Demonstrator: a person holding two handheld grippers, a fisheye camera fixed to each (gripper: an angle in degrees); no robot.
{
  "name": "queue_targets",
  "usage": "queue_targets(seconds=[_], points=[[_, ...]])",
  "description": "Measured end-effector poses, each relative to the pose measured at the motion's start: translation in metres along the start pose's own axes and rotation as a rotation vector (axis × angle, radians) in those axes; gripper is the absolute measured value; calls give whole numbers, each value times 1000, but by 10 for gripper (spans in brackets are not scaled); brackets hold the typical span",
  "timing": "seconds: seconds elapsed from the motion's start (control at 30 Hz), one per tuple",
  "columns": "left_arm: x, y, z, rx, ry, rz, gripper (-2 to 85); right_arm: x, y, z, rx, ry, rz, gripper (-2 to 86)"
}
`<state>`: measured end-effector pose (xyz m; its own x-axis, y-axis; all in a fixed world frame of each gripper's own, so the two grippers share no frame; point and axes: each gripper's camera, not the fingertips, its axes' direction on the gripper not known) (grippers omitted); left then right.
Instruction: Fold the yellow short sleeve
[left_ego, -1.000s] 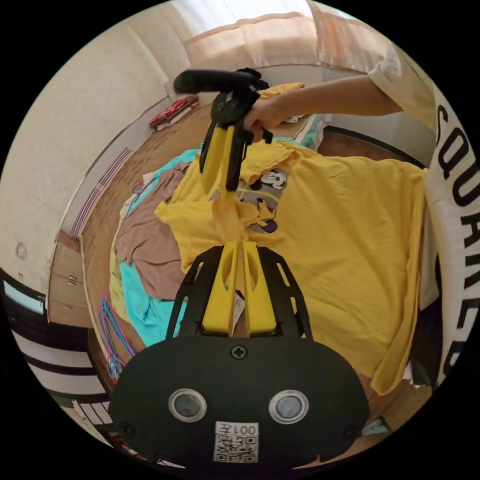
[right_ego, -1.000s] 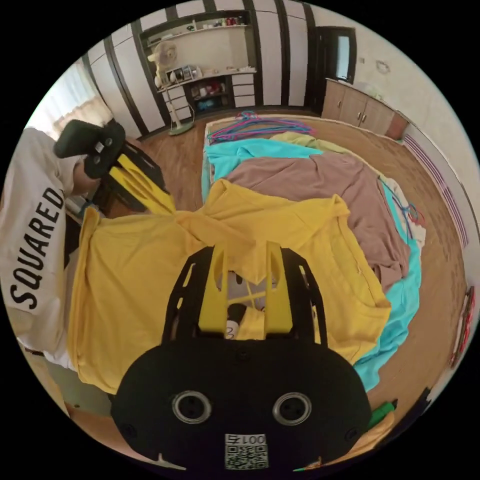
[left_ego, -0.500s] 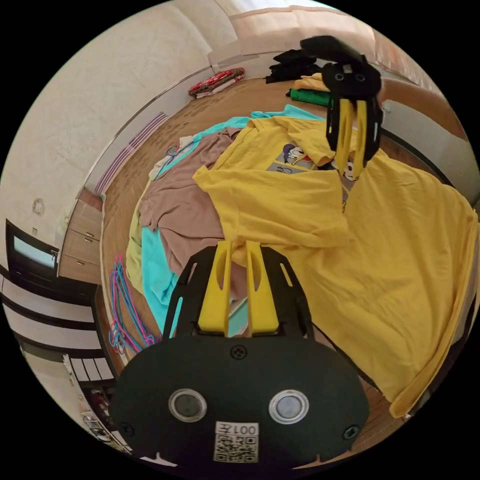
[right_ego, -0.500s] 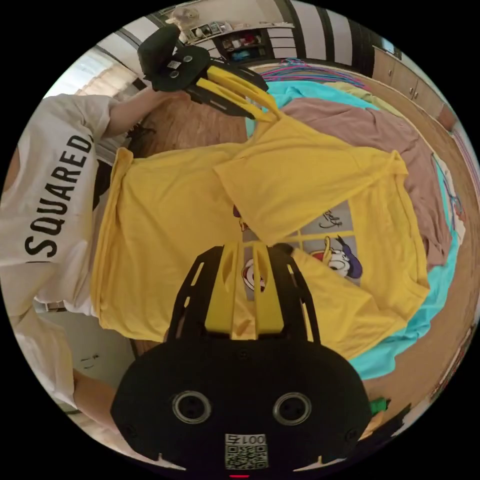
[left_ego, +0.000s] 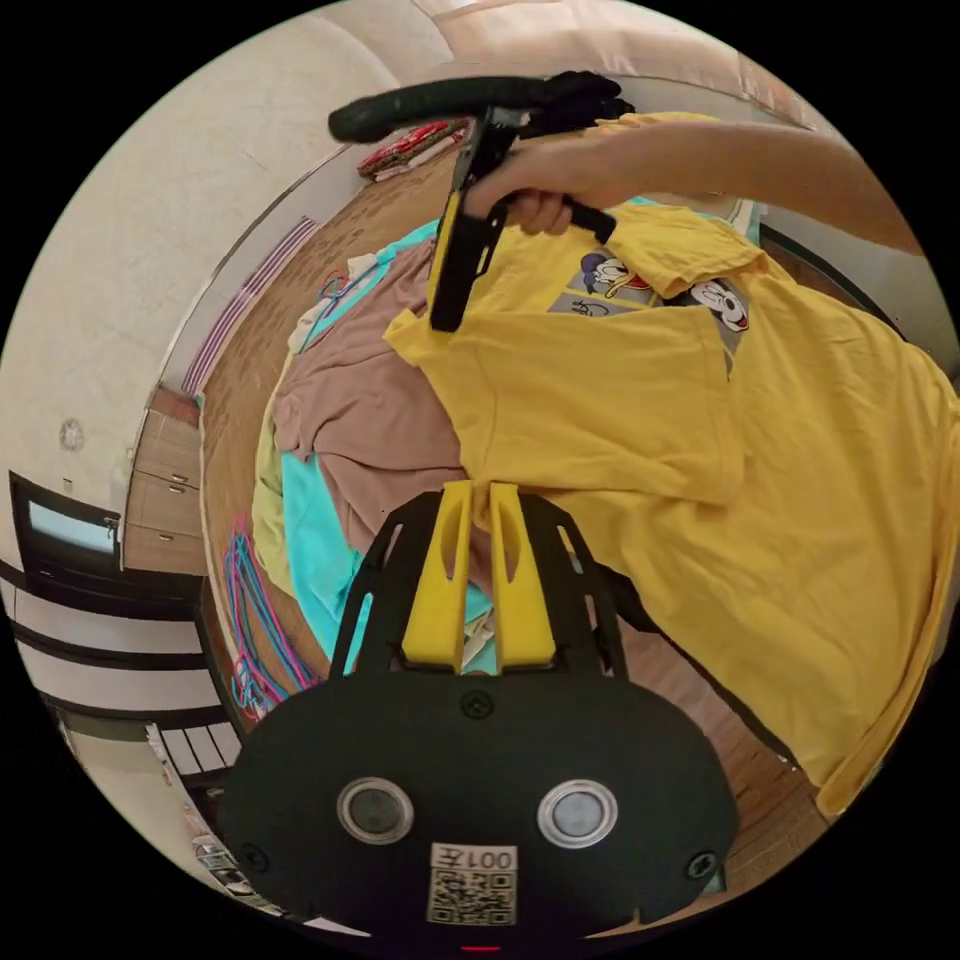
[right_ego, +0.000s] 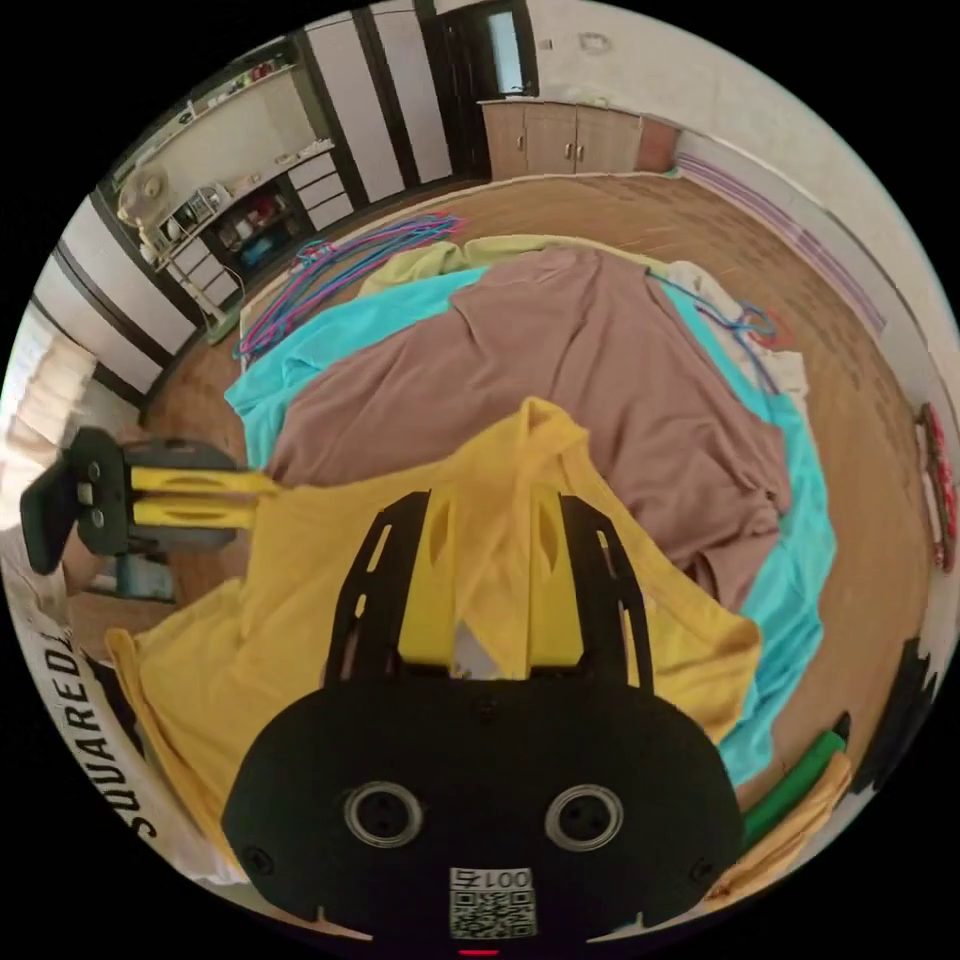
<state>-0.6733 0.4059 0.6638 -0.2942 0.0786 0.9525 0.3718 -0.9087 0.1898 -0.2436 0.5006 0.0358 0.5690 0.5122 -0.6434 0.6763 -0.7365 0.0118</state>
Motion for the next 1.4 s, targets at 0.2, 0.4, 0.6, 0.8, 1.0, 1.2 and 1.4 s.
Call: queue_targets(seconds=[0.2, 0.4, 0.6, 0.8, 1.0, 1.2, 1.4], points=[[-17, 28, -13, 73, 60, -200, -3, -3, -22, 23, -32, 68, -23, 23], [-24, 60, -26, 143, 23, -373, -6, 0, -48, 17, 23, -13, -26, 11], [-27, 74, -20, 73, 38, -400, -6, -14, -56, 60, -183, 17, -152, 19], [-31, 108, -36, 11, -11, -498, -9, -12, -14, -1, -54, 51, -160, 56], [-13, 158, -75, 32, 145, -535, -6, -17, 73, -92, 115, 92, -135, 73], [36, 184, -121, 56, 343, -435, 43, -53, 203, -138, 121, 113, -85, 88], [84, 203, -155, -128, 457, -193, 95, -91, 380, -136, 9, -6, 150, 106]])
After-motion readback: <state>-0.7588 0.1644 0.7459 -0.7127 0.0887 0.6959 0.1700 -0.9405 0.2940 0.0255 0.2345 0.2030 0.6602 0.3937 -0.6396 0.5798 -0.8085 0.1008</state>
